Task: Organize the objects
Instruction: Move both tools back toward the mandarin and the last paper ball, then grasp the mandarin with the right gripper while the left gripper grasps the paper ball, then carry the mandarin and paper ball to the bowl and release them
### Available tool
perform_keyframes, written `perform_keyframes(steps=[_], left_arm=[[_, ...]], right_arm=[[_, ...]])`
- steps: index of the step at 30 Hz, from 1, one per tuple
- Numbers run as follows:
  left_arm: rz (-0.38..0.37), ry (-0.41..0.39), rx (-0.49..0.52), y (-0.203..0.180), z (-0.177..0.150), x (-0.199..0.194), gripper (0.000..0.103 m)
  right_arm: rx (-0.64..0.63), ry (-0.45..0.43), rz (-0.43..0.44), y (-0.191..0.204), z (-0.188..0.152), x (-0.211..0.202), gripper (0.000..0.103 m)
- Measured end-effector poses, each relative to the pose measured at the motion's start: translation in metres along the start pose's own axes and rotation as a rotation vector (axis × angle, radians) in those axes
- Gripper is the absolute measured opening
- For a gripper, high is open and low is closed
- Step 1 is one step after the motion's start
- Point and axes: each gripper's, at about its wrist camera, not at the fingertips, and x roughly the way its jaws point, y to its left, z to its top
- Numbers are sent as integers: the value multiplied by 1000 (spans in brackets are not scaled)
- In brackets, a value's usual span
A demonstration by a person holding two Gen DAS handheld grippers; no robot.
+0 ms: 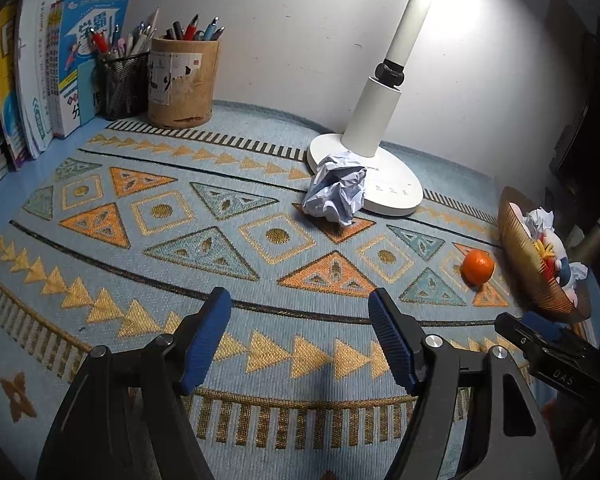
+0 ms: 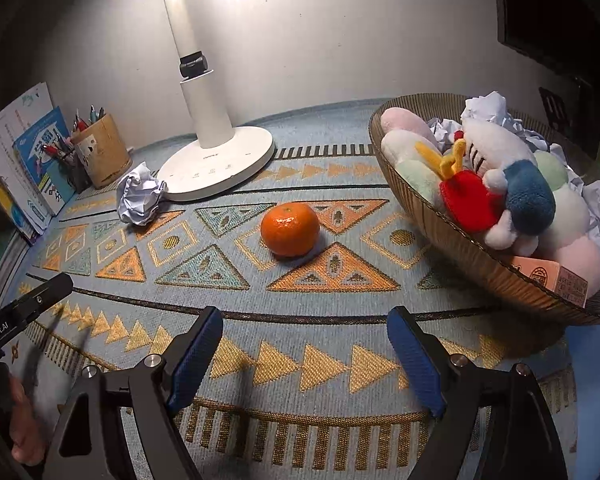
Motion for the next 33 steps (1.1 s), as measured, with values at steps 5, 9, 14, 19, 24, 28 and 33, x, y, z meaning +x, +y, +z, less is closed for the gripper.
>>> perform_keyframes(steps=[5,9,14,19,24,28,33], left_arm=[[-21,16,88,-15,41,30,72],[-28,43,92,-16,62,63,72],[-25,42,117,-23,71,86,72],[-71,60,124,-26,70,98,45],[-79,42,134,-26,67,90,39],[-94,22,142,-30,62,70,39],[-139,-12,158,-46,49,32,39]], right_arm=[[-18,1,-23,17,21,17,83],[2,32,-38,19,34,39,74],[3,62,-41,20,41,57,64],[-15,52,-61,25,48,64,46],[-14,30,-14,23,45,59,39],[-21,7,19,26,40,46,39],[-10,-2,67,23,26,22,39]])
